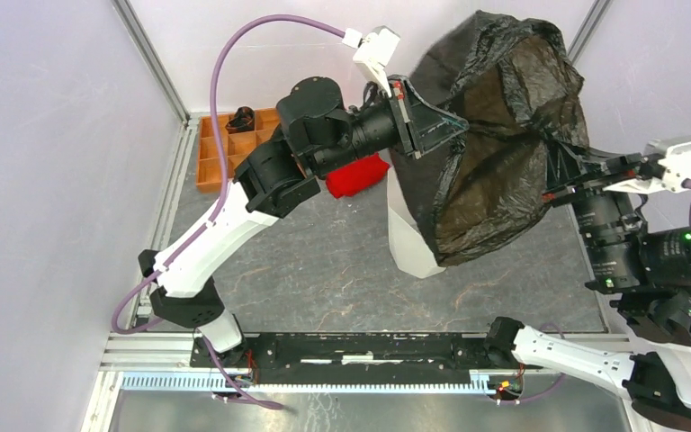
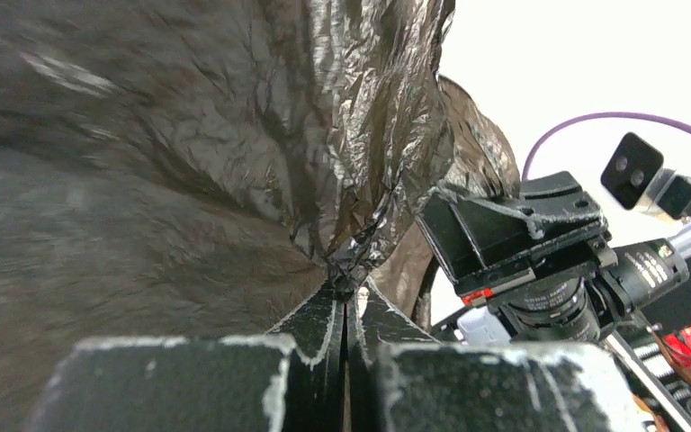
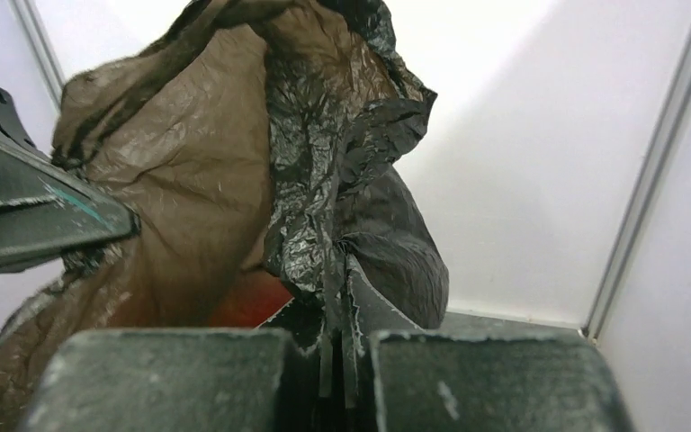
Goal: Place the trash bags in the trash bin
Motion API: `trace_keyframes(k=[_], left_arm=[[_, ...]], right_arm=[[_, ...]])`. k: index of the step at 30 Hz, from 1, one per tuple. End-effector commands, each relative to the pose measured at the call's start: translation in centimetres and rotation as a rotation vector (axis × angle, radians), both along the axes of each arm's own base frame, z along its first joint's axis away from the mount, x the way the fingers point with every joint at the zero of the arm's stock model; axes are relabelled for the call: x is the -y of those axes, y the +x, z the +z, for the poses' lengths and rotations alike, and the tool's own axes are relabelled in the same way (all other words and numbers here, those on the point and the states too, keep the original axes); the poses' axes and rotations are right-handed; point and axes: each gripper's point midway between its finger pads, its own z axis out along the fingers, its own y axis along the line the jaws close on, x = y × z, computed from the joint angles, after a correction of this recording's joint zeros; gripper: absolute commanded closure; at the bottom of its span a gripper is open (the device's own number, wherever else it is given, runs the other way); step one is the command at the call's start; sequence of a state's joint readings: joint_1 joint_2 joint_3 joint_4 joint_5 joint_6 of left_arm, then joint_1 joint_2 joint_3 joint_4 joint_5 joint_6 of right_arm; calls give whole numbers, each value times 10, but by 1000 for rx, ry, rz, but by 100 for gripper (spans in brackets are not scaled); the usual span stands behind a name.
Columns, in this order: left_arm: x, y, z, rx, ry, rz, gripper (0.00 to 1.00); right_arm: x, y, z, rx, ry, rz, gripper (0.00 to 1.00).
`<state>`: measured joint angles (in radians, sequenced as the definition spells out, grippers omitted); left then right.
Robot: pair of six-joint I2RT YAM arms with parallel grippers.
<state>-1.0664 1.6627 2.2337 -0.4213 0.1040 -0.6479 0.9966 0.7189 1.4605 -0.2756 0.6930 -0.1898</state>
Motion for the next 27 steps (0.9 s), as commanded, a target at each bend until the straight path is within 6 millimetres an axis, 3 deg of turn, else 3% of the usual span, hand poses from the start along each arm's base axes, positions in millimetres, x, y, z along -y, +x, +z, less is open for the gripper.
trace_keyframes(k=[1, 7, 14, 18, 23, 27], left_arm=[[-26, -1, 43, 24, -124, 61, 98], [-51, 12, 34, 16, -92, 190, 98], [-63, 29, -5, -10, 25, 308, 98], [-80, 27, 2, 1, 27, 341, 98], [-104, 14, 23, 24, -24, 346, 98], [-106, -2, 36, 28, -76, 272, 98]], right_arm=[[15, 0, -5, -8, -28, -65, 100], [-13, 0, 0, 8, -65, 43, 100], [-65, 12, -13, -11, -93, 170, 100], [-95, 0, 9, 9, -93, 332, 99], [-85, -23, 34, 66, -20, 418, 100], [-71, -43, 47, 105, 50, 469, 100]])
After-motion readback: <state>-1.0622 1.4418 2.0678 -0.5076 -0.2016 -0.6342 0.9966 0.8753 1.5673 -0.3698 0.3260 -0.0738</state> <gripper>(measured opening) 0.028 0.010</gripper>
